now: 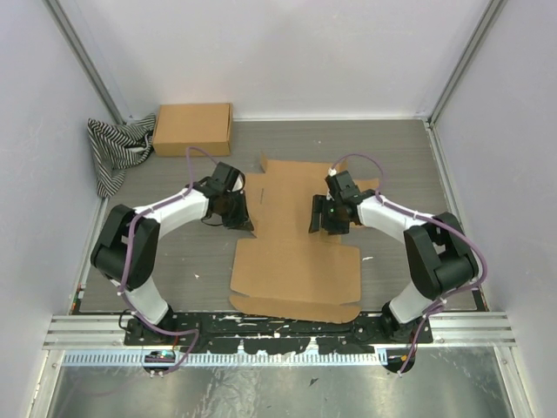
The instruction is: Fold the paper box
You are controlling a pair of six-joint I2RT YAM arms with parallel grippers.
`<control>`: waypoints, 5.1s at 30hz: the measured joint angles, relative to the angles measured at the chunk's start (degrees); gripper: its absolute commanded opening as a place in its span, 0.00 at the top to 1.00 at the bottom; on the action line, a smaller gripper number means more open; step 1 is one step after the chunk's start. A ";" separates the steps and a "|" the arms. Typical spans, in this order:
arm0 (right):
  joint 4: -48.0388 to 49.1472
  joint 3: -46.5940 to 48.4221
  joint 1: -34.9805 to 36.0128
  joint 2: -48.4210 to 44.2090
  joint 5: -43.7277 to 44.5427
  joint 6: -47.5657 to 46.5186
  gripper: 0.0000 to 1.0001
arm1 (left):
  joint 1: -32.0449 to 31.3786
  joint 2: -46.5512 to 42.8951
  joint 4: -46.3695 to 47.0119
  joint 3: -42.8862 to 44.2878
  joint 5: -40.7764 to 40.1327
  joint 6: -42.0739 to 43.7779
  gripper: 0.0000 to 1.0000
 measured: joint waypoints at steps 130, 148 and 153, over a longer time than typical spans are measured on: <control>-20.65 33.07 -8.92 -4.57 12.37 -9.99 0.32 | 6.34 1.44 16.90 24.09 -12.81 17.66 1.00; -27.43 40.94 -8.92 -8.52 10.54 -12.31 0.40 | -0.96 -19.12 38.77 -4.87 -18.58 26.91 1.00; -28.28 41.66 -8.92 -6.80 9.77 -12.98 0.44 | -1.31 -21.90 42.97 -8.68 -19.23 28.17 1.00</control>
